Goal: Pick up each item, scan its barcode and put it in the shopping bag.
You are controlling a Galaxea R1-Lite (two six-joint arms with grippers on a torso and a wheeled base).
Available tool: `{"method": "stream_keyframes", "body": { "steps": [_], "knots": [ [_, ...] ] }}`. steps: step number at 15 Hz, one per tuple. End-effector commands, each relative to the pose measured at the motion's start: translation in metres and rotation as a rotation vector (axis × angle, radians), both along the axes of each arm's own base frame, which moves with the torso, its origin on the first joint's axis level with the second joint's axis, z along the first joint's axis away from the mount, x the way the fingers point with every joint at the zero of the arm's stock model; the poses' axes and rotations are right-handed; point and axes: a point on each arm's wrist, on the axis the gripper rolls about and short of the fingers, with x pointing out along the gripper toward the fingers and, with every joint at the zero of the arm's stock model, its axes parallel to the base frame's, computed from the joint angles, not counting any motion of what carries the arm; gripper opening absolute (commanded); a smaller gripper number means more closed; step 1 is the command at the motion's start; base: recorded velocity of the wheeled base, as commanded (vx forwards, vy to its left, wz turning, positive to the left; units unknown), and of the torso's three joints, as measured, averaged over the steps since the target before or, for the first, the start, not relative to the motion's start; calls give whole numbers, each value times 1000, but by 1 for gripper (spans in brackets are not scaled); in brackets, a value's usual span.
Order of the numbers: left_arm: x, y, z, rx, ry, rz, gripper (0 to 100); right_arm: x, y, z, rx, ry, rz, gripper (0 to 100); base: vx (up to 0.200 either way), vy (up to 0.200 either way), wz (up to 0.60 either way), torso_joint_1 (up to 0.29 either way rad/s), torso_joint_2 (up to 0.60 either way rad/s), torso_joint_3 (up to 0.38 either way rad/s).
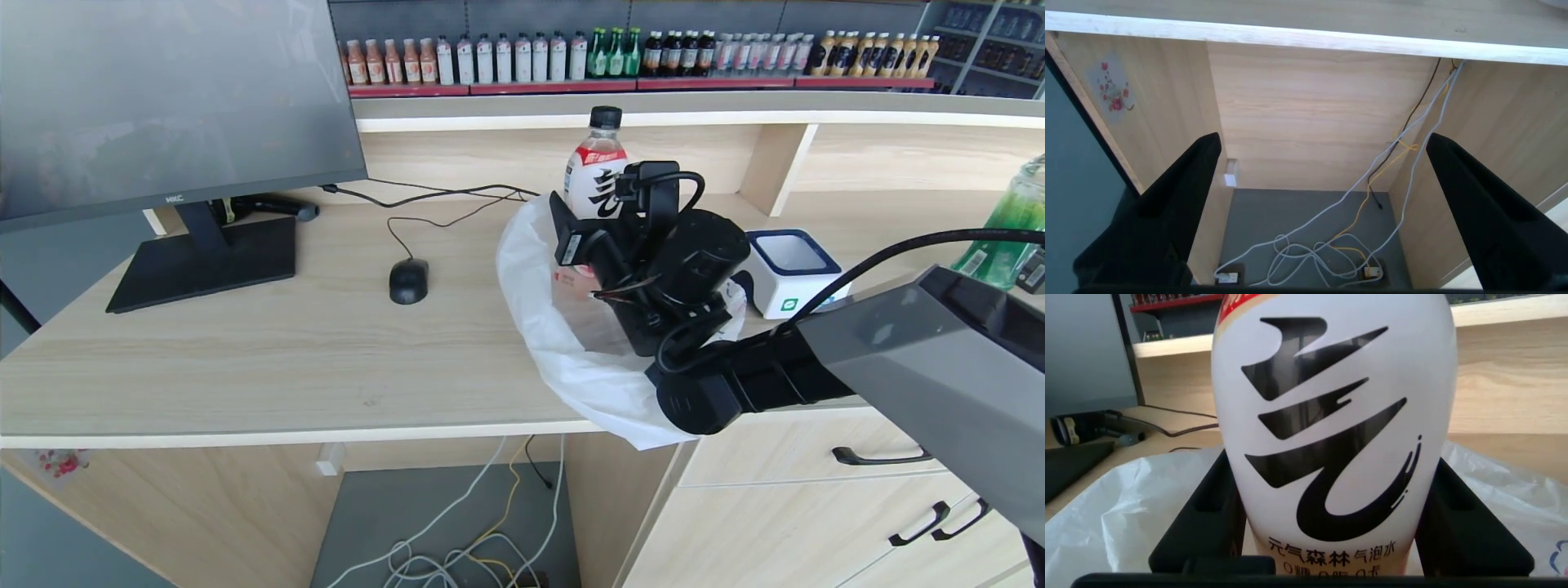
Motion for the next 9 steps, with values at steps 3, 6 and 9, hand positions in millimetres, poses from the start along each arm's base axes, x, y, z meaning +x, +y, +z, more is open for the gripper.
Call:
{"method": "stream_keyframes", "body": {
  "steps": [3, 6, 9],
  "knots": [
    [0, 0, 0, 0, 0, -1, 100, 2, 2, -7, -7, 14, 1, 0, 0, 0, 0, 0, 0, 0],
    [0, 0, 0, 0, 0, -1, 100, 3, 2, -9, -11, 19, 1, 0, 0, 0, 0, 0, 0, 0],
    [0, 0, 0, 0, 0, -1, 100, 3, 2, -12, -12, 25, 2, 0, 0, 0, 0, 0, 0, 0]
  ]
}}
